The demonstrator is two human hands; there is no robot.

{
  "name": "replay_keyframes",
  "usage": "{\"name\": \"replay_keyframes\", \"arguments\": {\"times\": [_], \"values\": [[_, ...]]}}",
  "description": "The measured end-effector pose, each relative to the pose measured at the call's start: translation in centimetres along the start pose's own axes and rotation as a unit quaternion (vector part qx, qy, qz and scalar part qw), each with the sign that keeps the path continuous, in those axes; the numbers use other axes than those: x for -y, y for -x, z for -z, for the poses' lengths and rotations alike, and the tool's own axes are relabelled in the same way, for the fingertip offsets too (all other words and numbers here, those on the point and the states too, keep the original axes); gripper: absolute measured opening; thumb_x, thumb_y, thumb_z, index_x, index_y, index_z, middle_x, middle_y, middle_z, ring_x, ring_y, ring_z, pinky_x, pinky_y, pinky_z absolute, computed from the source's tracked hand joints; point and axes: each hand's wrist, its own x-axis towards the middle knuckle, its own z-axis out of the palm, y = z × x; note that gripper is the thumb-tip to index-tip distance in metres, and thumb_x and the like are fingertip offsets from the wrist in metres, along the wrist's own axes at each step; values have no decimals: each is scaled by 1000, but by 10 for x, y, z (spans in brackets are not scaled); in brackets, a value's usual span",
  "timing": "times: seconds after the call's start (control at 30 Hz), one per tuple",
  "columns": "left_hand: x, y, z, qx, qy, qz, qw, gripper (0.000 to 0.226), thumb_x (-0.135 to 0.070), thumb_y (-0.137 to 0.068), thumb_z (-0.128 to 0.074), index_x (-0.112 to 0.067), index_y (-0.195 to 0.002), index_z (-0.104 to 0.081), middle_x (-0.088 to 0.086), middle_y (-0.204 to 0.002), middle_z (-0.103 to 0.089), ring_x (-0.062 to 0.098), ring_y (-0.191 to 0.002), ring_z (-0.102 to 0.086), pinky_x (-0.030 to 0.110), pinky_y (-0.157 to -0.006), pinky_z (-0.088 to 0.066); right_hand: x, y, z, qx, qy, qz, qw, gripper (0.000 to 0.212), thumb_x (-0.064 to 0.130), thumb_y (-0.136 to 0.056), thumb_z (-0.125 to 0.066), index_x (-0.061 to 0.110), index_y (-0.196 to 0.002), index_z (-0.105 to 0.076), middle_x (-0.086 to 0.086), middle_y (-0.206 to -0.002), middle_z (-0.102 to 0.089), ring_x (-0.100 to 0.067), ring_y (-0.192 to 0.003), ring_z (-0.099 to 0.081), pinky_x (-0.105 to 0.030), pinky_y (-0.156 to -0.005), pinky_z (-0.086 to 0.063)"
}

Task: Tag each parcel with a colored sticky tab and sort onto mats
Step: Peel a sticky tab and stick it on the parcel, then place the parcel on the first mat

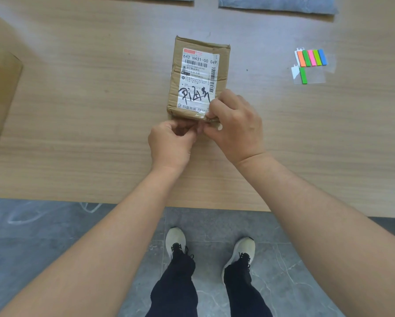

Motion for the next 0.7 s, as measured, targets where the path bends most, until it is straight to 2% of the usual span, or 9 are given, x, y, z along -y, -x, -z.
{"name": "replay_keyframes", "arguments": {"times": [0.13,0.23,0.33,0.4,0.43,0.5,0.57,0.63,0.7], "values": [[10,-8,24,-75,-22,32,996,15,-36,-64,-65,-26,-74,-72,-3,-67,-73,22,-68,-74,47,-73,-61,2,3,-6,-16,22,2,1000,36,19,-62,-85,12,-82,-55,-8,-89,-59,-31,-74,-54,-41,-67,-45],[4,-9,40,-129,39,26,991,14,-35,-73,-56,-24,-77,-64,3,-71,-73,24,-71,-73,50,-73,-61,9,5,-12,-27,60,-27,997,42,17,-60,-84,19,-86,-52,-5,-93,-56,-28,-82,-53,-42,-85,-34],[-19,-9,45,-88,139,19,986,31,-31,-82,-44,-21,-102,-67,9,-97,-71,20,-98,-70,41,-93,-57,11,6,-7,-24,42,-55,997,42,24,-63,-86,23,-92,-57,-2,-107,-57,-26,-100,-52,-43,-93,-30],[-31,-10,46,-31,181,42,982,48,-38,-81,-41,-23,-120,-64,6,-120,-66,17,-119,-61,32,-105,-49,15,8,3,-10,-54,-102,993,52,40,-69,-87,24,-111,-62,-2,-126,-52,-23,-117,-48,-37,-100,-32],[-35,-11,47,-5,189,54,980,55,-42,-82,-40,-23,-128,-62,4,-129,-63,14,-125,-57,29,-107,-46,16,8,6,-6,-140,-159,977,60,45,-75,-84,22,-125,-59,-2,-135,-48,-19,-125,-47,-36,-106,-36],[-39,-11,48,50,183,63,980,57,-46,-93,-35,-22,-139,-57,-2,-136,-61,8,-126,-55,23,-102,-44,22,7,10,11,-341,-319,884,67,50,-89,-70,19,-144,-49,-2,-146,-47,-9,-129,-51,-38,-111,-44],[-44,-10,48,94,186,64,976,54,-39,-105,-22,-18,-143,-54,-9,-124,-66,4,-117,-59,15,-87,-46,30,2,12,47,-447,-402,798,60,55,-95,-54,19,-142,-54,-7,-137,-63,-14,-123,-61,-46,-111,-46],[-53,-6,51,112,198,70,971,54,-36,-107,-18,-18,-142,-55,-14,-112,-68,3,-110,-62,14,-82,-46,43,-4,18,50,-456,-430,777,49,50,-98,-43,19,-127,-66,-3,-119,-74,-17,-114,-67,-45,-109,-47],[-63,-3,57,123,200,63,970,53,-36,-107,-19,-18,-141,-55,-16,-111,-68,4,-110,-62,16,-83,-47,54,-12,25,24,-465,-445,765,43,42,-102,-39,18,-120,-70,5,-112,-76,-9,-103,-67,-38,-105,-50]]}}
